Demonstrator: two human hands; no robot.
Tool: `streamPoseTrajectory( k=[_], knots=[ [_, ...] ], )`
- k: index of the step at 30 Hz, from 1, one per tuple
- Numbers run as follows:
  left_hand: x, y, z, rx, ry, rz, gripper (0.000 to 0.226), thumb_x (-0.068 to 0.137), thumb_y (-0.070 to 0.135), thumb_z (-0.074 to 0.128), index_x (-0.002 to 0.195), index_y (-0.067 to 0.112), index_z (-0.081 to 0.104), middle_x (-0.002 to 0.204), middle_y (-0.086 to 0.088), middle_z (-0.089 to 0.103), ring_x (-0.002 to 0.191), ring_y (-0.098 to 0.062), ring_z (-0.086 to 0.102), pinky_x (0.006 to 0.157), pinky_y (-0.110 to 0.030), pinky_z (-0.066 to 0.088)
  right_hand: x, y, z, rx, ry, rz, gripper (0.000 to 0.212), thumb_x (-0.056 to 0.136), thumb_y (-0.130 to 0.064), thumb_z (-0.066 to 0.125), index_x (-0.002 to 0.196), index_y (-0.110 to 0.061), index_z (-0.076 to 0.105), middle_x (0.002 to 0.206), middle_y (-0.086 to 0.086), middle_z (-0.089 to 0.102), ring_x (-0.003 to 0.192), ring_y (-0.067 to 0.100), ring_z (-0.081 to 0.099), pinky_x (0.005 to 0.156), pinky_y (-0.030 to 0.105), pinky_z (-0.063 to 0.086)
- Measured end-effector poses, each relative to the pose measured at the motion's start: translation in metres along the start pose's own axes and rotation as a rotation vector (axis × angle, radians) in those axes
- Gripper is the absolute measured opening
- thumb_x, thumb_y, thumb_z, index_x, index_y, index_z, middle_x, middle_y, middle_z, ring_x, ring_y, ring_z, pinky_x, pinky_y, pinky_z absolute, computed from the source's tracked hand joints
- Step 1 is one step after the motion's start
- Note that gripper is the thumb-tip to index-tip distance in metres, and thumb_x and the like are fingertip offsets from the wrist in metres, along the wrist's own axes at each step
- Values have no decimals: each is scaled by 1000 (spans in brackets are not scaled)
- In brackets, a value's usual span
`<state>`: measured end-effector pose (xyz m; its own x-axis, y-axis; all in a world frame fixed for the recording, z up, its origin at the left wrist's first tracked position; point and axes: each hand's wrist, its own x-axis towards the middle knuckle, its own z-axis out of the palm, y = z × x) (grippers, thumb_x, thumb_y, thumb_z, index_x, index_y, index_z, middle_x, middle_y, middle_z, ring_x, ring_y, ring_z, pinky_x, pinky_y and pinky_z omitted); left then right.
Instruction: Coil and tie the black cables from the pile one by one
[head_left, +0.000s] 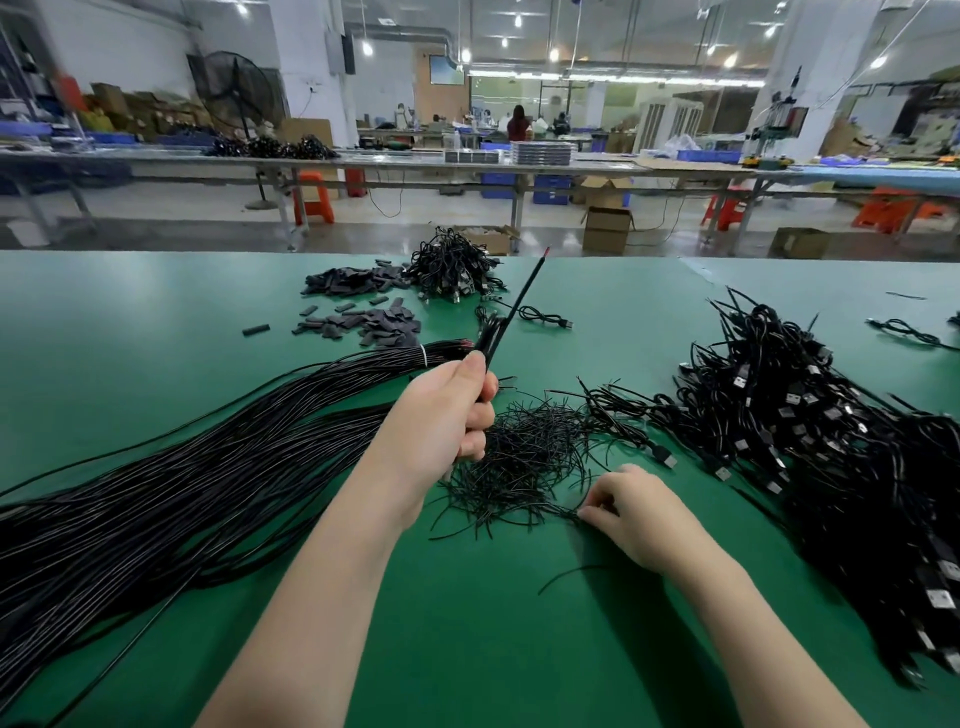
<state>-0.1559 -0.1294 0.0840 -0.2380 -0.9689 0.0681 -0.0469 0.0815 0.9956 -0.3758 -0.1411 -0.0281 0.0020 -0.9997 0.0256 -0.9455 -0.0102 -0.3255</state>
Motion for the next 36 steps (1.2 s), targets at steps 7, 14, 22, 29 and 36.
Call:
streamPoseTrajectory(
  k=[7,14,22,29,36],
  knots=[
    [2,-4,-2,59,-6,25,34,106,34,33,84,13,48,60,8,34,49,-7,28,54,-23,30,-3,-1,-4,94,63,-37,6,87,-25,68,90,-28,72,82,-13,65,79,5,61,72,19,48],
    [5,-8,-2,123,1,35,36,105,37,35,81,15,50,57,12,36,50,-7,31,49,-17,33,-2,0,-14,-73,19,15,20,96,-24,56,105,-20,73,107,-3,70,95,17,64,85,31,52],
    [4,-9,-4,149,22,43,36,104,39,36,80,16,52,53,15,39,50,-7,34,53,-21,34,-14,-15,-19,-204,201,78,20,100,-29,46,101,-24,65,103,-3,63,94,22,56,76,33,49],
    [4,-9,-4,288,68,93,36,102,39,36,76,21,53,47,19,42,49,-4,38,62,-29,35,-25,-65,-75,80,318,-169,16,93,-24,62,103,-25,75,99,-4,66,86,14,60,80,28,49],
    [-5,-7,5,701,16,208,35,102,42,34,80,23,53,68,7,54,63,-11,49,59,-32,38,-46,-93,-95,268,630,-386,11,78,-13,79,86,-20,76,77,-9,69,67,3,58,68,15,48]
  ],
)
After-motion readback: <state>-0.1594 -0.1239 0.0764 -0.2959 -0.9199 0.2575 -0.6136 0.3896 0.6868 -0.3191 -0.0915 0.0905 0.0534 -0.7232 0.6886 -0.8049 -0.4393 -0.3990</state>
